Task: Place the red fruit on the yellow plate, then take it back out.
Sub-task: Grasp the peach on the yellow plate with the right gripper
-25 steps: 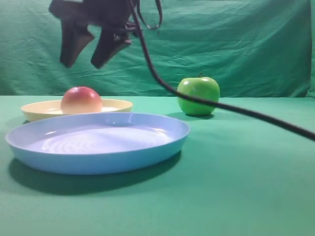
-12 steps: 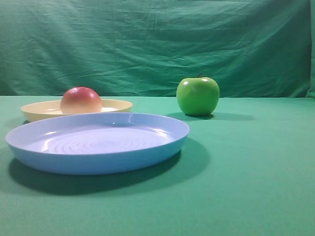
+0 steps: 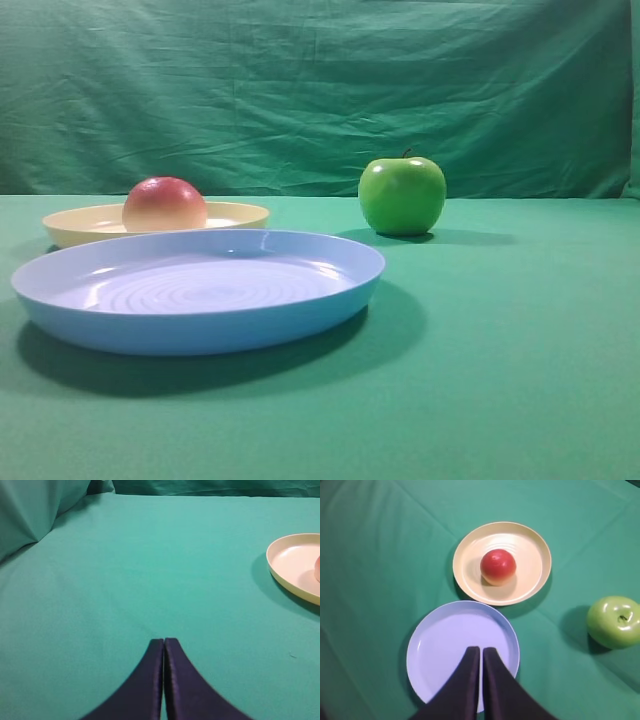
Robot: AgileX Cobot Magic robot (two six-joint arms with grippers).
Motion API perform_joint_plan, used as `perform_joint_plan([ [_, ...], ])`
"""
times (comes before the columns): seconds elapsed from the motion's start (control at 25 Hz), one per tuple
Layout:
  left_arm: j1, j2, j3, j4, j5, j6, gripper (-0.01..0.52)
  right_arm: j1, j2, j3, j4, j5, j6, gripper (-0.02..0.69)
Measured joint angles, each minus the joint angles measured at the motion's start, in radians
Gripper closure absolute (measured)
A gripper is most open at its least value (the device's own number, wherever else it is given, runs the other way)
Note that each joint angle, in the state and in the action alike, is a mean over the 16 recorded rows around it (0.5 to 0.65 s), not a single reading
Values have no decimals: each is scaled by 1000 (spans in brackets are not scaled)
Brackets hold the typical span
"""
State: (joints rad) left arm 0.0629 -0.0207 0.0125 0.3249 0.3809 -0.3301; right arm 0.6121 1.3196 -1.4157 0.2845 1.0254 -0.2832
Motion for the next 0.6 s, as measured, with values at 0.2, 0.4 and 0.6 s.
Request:
perform_joint_plan([
  [0.2,0,0,0,0,0,0,514,-45,-51,27,-11,31,38,665],
  [0.4,0,0,0,0,0,0,514,-97,-103,30,-32,58,70,665],
  [0.6,0,0,0,0,0,0,514,-150,-193,55,-59,37,87,665],
])
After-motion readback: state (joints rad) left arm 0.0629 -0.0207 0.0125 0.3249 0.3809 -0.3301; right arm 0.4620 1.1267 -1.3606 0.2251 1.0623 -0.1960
